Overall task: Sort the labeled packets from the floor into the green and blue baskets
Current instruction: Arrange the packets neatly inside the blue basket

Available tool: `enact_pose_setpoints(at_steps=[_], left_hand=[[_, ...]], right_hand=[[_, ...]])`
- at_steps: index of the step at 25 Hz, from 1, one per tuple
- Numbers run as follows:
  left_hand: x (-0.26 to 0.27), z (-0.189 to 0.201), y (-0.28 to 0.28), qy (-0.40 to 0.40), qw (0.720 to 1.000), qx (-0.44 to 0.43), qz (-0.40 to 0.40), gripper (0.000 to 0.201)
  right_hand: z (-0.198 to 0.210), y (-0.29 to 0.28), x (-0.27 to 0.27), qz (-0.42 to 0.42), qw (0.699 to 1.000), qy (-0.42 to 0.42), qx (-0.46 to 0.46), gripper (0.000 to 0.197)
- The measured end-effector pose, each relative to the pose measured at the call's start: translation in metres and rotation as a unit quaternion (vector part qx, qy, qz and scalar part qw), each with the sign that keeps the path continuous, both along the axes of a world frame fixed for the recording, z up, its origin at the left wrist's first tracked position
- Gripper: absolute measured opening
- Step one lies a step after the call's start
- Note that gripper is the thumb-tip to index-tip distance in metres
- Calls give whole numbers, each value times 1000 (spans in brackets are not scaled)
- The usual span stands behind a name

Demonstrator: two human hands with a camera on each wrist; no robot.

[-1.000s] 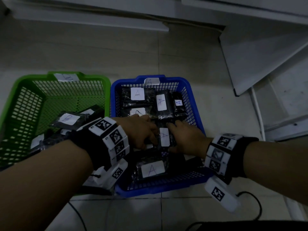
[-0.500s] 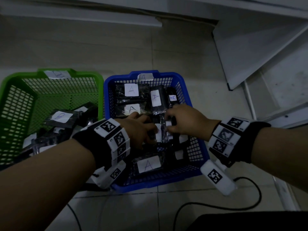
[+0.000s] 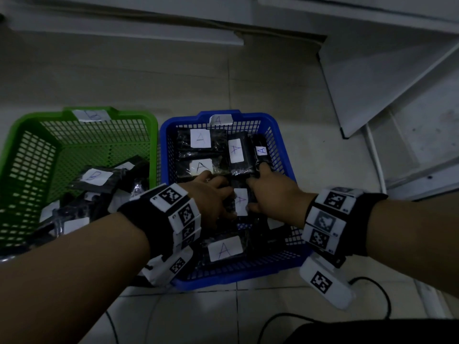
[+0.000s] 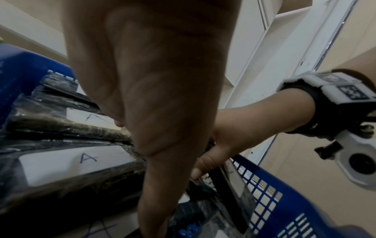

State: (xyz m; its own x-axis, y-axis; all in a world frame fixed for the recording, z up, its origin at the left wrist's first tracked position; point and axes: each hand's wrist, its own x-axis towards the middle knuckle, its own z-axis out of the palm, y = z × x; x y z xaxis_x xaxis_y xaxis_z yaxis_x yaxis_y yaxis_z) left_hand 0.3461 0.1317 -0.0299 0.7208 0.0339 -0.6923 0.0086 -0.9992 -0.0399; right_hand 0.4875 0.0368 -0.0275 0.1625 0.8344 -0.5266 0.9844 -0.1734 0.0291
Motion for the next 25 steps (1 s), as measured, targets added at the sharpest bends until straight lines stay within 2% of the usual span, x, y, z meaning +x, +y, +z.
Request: enact_pose_setpoints(at_steps=[5, 9, 12, 14, 15, 17, 20, 25], left_hand=[[-1, -1, 3, -20, 1000, -5, -6, 55], [-2, 1, 2, -13, 1000, -15, 0, 54], [-5, 7, 6, -64, 996, -64, 17, 44], [-4, 10, 5, -119, 984, -133, 22, 37], [-2, 11, 2, -122, 977, -170, 26, 38], [0, 11, -9, -72, 972, -217, 50, 50], [-2, 10, -22, 8, 978, -193, 78, 61], [-4, 27, 0, 38, 975, -176, 130, 44]], right_hand=[[-5, 0, -3, 30, 998, -46, -3, 74], [-7, -1, 4, 20, 1000, 6, 8, 78], [6, -2, 17, -34, 992, 120, 38, 61], [17, -1, 23, -81, 980, 169, 66, 45], [22, -2, 24, -98, 976, 183, 60, 41], [26, -5, 25, -95, 977, 190, 1, 36], [28, -8, 23, -78, 975, 196, -70, 37], [34, 2, 28, -125, 968, 218, 23, 35]])
